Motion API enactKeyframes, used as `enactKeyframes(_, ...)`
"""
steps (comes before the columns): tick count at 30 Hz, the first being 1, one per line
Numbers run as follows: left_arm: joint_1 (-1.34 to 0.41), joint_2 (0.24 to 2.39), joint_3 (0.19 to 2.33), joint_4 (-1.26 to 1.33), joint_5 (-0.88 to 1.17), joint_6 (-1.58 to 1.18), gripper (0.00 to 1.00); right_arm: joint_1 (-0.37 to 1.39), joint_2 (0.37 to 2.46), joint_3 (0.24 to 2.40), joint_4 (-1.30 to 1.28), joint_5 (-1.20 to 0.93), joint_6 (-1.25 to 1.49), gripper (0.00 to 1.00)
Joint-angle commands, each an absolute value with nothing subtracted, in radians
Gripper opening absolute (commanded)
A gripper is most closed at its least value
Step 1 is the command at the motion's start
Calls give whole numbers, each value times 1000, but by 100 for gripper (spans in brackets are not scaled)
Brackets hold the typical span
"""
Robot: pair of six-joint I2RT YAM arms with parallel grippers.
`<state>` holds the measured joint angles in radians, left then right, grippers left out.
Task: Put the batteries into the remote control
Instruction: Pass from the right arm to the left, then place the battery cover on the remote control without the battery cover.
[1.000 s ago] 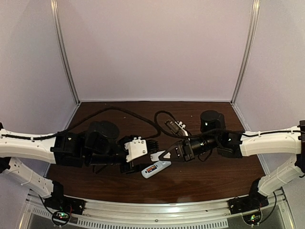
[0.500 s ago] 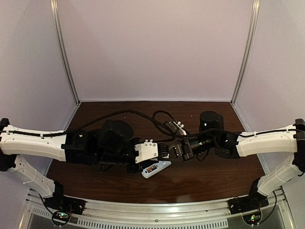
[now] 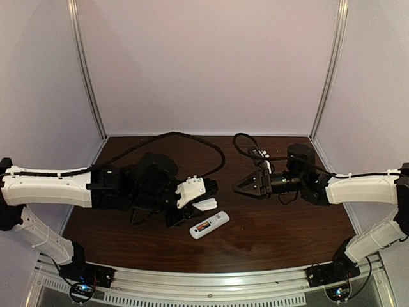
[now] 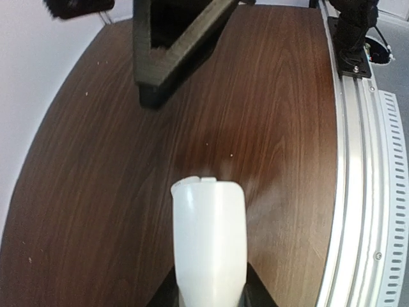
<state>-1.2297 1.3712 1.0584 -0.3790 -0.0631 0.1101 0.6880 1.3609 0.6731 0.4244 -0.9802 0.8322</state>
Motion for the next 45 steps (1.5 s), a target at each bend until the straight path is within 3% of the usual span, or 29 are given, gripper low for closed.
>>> enactKeyframes(1,-1154,1419,1049,-458,82,-91,12,619,1322,632,326,-873,775,41)
enactKeyframes(8,-1095,1621,1144,-618,166,-186,10,597,1336,605,242,-792,711,39)
enactKeyframes(16,-1077,1797,1256,-696,183,-228,10,529,1358,554,329,-826,745,36)
enactKeyframes(45,-1065,1975,1438,-819,35,-266,12,499,1379,525,373,-874,730,34)
